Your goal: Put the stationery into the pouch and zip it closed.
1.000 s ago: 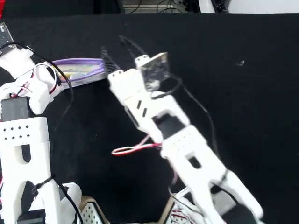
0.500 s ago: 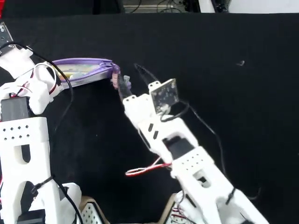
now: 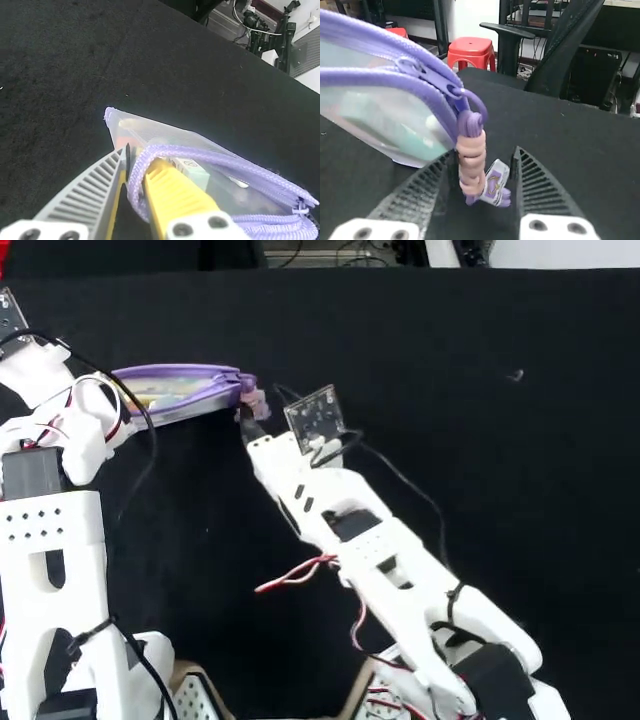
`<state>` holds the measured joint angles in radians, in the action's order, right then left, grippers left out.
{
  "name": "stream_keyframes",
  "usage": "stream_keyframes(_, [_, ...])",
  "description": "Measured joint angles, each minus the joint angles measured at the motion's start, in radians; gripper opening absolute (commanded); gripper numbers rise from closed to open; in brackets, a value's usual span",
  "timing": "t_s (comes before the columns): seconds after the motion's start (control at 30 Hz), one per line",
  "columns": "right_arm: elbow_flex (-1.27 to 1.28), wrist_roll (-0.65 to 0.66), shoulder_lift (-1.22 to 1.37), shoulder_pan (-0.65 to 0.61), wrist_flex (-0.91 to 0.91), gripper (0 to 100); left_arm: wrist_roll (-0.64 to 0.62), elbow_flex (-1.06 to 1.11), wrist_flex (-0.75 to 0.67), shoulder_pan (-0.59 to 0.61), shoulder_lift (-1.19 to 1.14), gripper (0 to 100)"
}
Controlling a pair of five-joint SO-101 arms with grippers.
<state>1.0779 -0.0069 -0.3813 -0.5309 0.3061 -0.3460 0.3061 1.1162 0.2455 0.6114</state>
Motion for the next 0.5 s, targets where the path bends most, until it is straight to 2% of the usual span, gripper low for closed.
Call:
stream_keyframes(0.33, [-0.137,0.0,0.166,-0.006,0.0,16.2,0.0,0.0,0.0,0.0,0.0,3])
stream_keyframes(0.5, [-0.157,0.068,0.186,-0.014,0.0,13.8,0.0,0.0,0.0,0.0,0.0,3])
